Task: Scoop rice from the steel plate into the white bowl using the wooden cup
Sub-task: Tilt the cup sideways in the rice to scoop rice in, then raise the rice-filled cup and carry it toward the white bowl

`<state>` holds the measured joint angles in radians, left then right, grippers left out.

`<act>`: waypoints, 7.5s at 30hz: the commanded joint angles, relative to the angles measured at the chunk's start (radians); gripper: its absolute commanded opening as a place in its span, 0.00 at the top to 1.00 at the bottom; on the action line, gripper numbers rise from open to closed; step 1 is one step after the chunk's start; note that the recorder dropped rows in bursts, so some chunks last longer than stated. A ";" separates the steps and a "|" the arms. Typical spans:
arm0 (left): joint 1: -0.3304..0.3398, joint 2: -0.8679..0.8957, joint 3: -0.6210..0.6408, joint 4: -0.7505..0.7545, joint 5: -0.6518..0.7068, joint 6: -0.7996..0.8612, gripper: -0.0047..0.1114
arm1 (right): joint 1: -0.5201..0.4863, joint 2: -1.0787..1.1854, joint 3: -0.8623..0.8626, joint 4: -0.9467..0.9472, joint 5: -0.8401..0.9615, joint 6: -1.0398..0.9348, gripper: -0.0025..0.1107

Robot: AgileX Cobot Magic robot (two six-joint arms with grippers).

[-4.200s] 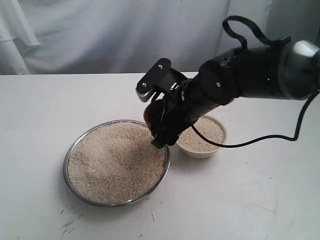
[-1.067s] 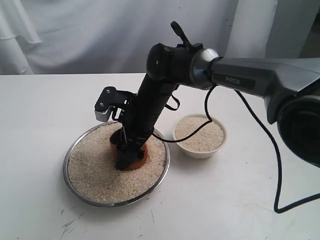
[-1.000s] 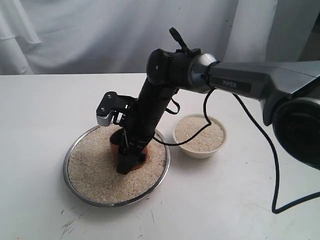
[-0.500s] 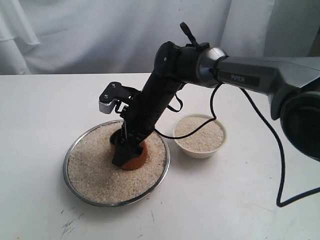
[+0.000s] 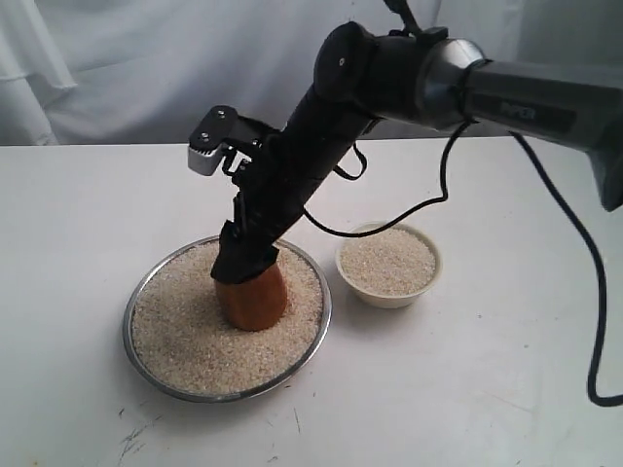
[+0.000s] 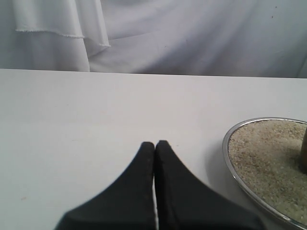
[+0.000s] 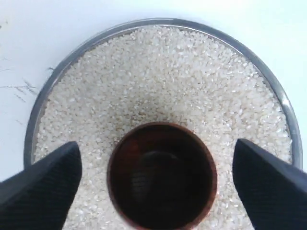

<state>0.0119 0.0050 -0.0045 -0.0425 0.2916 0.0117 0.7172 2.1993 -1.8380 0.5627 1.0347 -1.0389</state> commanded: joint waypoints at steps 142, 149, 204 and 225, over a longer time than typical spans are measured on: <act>-0.002 -0.005 0.005 -0.001 -0.006 -0.003 0.96 | 0.038 -0.008 0.484 0.814 -0.545 -0.669 0.23; -0.002 -0.005 0.005 -0.001 -0.006 -0.003 0.96 | 0.038 -0.008 0.484 0.814 -0.568 -0.669 0.24; -0.002 -0.005 0.005 -0.001 -0.006 -0.003 0.96 | 0.070 -0.194 0.292 -0.524 -0.578 -0.183 0.98; -0.002 -0.005 0.005 -0.001 -0.006 -0.003 0.96 | 0.170 0.010 0.290 -1.290 -0.897 -0.165 0.98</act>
<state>0.0119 0.0050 -0.0045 -0.0425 0.2916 0.0117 0.8779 2.1901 -1.5425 -0.6779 0.2185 -1.2082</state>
